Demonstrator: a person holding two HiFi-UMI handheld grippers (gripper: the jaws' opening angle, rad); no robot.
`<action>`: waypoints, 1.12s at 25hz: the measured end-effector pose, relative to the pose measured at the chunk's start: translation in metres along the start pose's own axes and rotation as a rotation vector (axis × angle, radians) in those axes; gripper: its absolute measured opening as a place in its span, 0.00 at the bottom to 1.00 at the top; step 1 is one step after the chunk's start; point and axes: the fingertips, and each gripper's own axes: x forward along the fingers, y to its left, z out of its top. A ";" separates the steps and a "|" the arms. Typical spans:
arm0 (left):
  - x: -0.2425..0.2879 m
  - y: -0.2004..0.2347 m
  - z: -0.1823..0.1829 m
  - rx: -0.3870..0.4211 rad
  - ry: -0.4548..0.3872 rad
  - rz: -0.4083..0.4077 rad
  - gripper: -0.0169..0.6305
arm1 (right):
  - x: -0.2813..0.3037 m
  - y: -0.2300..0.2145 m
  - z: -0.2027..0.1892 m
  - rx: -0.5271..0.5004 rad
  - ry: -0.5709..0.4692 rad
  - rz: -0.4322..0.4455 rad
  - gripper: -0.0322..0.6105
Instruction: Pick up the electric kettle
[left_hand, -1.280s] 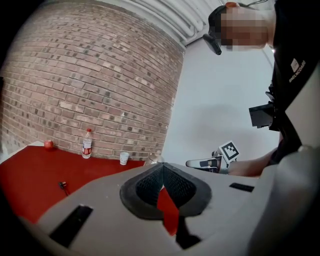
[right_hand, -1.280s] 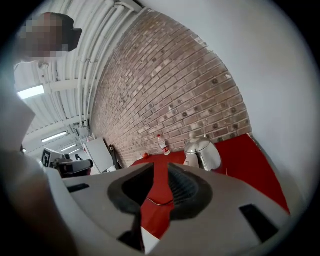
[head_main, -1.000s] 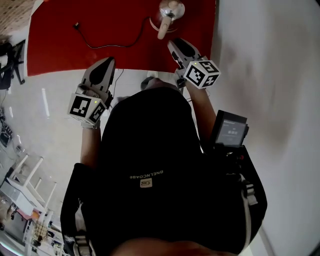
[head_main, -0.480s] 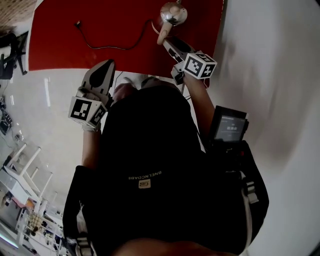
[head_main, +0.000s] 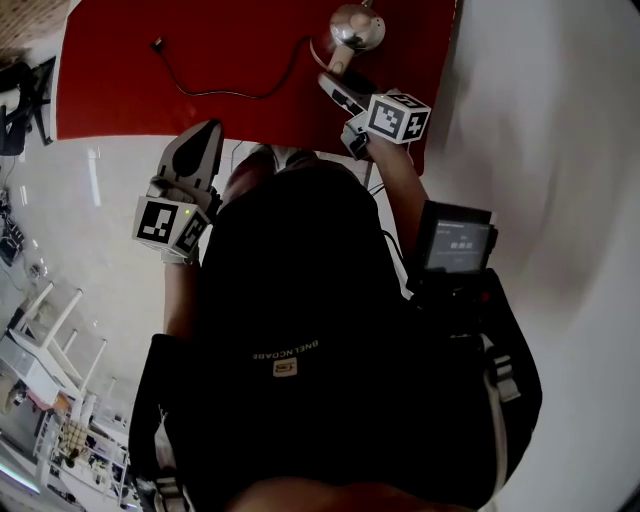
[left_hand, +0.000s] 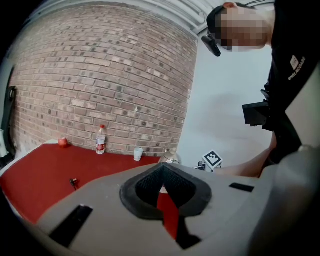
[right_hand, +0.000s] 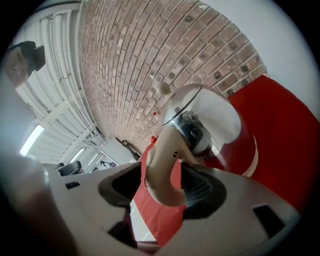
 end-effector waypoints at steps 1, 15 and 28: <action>-0.001 -0.001 0.000 0.000 0.006 -0.002 0.03 | 0.000 0.000 -0.003 -0.001 0.008 0.007 0.43; -0.006 -0.004 0.005 0.002 0.030 -0.012 0.03 | 0.008 0.011 -0.002 -0.005 0.011 0.034 0.38; -0.016 -0.009 0.003 0.002 0.032 0.011 0.03 | 0.008 0.003 0.011 0.015 -0.081 -0.038 0.32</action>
